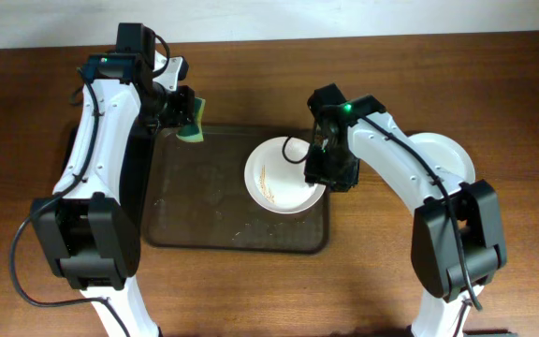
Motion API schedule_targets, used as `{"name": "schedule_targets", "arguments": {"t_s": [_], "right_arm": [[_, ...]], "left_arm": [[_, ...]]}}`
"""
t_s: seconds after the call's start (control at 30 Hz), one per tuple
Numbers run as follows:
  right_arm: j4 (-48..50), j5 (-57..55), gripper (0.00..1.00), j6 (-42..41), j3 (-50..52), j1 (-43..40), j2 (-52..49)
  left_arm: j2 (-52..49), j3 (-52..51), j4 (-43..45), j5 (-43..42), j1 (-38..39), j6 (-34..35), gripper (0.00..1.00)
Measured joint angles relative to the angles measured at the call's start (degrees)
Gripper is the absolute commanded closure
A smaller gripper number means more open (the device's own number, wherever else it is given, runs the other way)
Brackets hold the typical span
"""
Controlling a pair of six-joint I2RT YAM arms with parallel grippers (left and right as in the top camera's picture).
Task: Clean dirty plates on tray and stack at the side
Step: 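Grip the pink plate rim with the right gripper and drag it to tray center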
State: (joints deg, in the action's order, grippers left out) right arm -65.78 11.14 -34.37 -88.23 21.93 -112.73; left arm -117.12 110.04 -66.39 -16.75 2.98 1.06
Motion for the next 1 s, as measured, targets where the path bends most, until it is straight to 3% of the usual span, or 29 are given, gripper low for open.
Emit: {"name": "schedule_targets", "arguments": {"t_s": [0.43,1.0], "right_arm": [[11.43,6.03,0.59,-1.22,16.79,1.95,0.31],[8.79,7.76,0.67,2.93,16.04,-5.03,0.66]], "left_arm": [[0.00,0.00,0.02,0.00,0.00,0.00,0.99],[0.00,0.00,0.00,0.00,0.00,0.00,0.99]]}}
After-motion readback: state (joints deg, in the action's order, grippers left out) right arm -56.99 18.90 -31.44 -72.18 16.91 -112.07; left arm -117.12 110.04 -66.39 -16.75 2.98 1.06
